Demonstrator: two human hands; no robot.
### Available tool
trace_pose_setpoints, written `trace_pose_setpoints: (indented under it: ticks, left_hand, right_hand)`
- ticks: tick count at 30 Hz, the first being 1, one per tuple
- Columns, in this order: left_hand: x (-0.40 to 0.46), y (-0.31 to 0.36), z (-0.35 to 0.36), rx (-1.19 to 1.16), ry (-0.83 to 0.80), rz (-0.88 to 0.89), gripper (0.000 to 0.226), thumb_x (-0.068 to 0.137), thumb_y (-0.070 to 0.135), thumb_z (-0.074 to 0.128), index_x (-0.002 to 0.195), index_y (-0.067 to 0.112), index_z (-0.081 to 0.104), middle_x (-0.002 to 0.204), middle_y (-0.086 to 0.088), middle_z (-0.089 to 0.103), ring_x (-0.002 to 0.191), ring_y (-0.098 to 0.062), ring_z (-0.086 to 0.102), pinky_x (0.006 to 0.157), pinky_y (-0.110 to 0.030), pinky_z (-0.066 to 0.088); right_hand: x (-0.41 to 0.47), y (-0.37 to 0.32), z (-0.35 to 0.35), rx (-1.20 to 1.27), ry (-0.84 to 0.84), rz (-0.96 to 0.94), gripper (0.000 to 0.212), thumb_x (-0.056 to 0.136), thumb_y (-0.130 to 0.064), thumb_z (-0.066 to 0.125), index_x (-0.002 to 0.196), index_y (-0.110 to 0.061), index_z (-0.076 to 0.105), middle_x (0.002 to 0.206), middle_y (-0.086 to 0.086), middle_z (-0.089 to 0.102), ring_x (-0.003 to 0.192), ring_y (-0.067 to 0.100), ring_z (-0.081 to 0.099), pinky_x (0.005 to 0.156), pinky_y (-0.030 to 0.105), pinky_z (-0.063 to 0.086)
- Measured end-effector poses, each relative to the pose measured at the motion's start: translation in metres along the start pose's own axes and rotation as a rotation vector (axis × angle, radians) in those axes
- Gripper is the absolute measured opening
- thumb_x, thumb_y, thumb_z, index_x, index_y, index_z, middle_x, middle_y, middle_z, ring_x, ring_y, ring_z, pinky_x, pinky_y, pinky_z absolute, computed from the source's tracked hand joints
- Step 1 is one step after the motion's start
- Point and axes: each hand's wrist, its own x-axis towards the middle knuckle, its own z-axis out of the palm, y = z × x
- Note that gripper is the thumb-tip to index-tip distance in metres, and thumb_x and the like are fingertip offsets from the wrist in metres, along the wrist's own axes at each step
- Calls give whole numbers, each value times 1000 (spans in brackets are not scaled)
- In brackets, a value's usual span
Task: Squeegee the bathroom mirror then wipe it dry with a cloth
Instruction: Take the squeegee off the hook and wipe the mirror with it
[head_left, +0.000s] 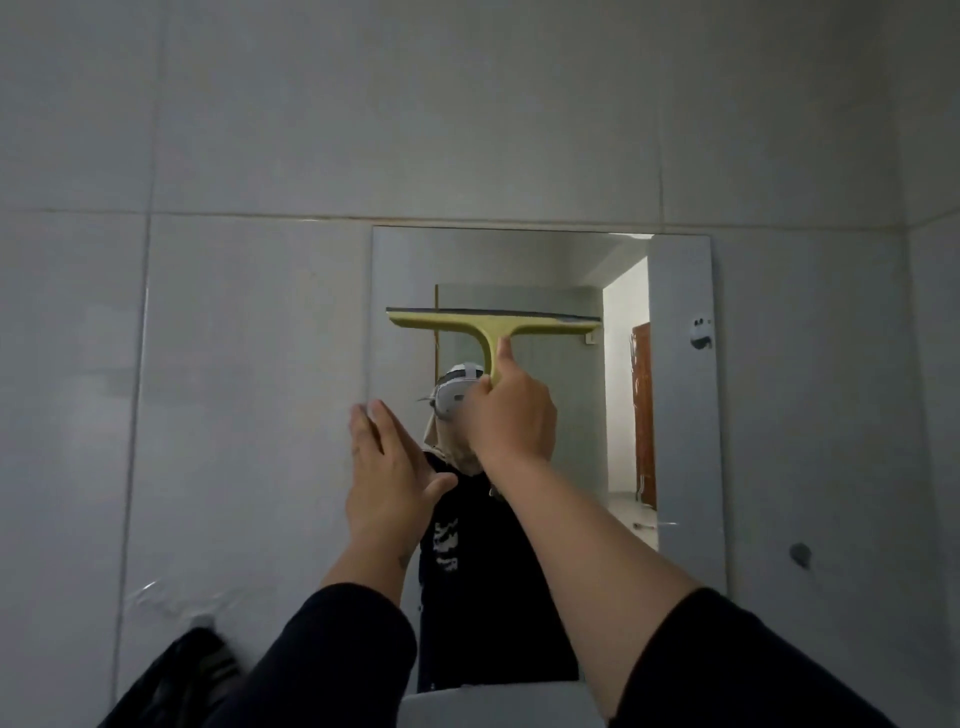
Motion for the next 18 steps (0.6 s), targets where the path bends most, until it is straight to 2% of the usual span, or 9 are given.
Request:
trace_pose_setpoints:
  ticks: [3,6,9,11,13,15,18]
  left_hand:
    - [0,-2,0,-8,5,-1,120,77,44,73,149,14,-17,158,-6,-22,148,-24,-3,110,-43,32]
    - [-1,-3,0,-7,14,2,120,76,45,73,149,15,-17,158,-4,-22,148,-22,-2,109,-41,35]
    - [-3,-3,-1,-1,13,12,118,77,45,73,149,14,-16,158,-4,-22,149,-22,-2,109,-42,35]
    - [-4,-3,-2,6,6,9,117,78,45,72,149,14,-16,158,-4,-21,148,-22,-2,109,-43,34]
    - [-4,-2,-2,8,7,8,117,77,45,72,149,14,-15,159,-3,-21,148,-22,-2,109,-42,34]
    - [-4,-2,-2,16,2,3,118,77,45,72,149,15,-16,159,-2,-21,149,-22,-3,110,-41,33]
    - [-4,-3,-2,37,-13,-14,117,78,46,71,149,15,-17,159,-3,-21,148,-23,-3,113,-44,32]
  right_hand:
    - [-7,-9,11,-41,-16,-51,52,100,-22,39,151,-28,27,89,6,67,85,21,63,72,33,53]
    - [-8,-4,8,-83,-34,-77,51,100,-24,39,150,-31,29,95,6,69,88,21,63,74,32,53]
    - [-5,4,-5,-200,-73,-124,50,100,-23,39,148,-36,29,93,4,68,73,17,57,63,30,51]
    - [-2,9,-14,-267,-87,-139,52,100,-20,39,147,-40,29,90,4,67,74,18,60,63,31,52]
    - [1,13,-21,-316,-86,-150,54,99,-20,40,147,-42,30,94,4,67,81,22,63,64,32,53]
    - [1,17,-24,-369,-96,-158,54,100,-20,40,147,-44,29,103,4,66,87,24,63,63,29,46]
    - [-1,26,-32,-423,-107,-165,54,100,-20,40,146,-46,29,106,4,66,77,21,56,60,28,42]
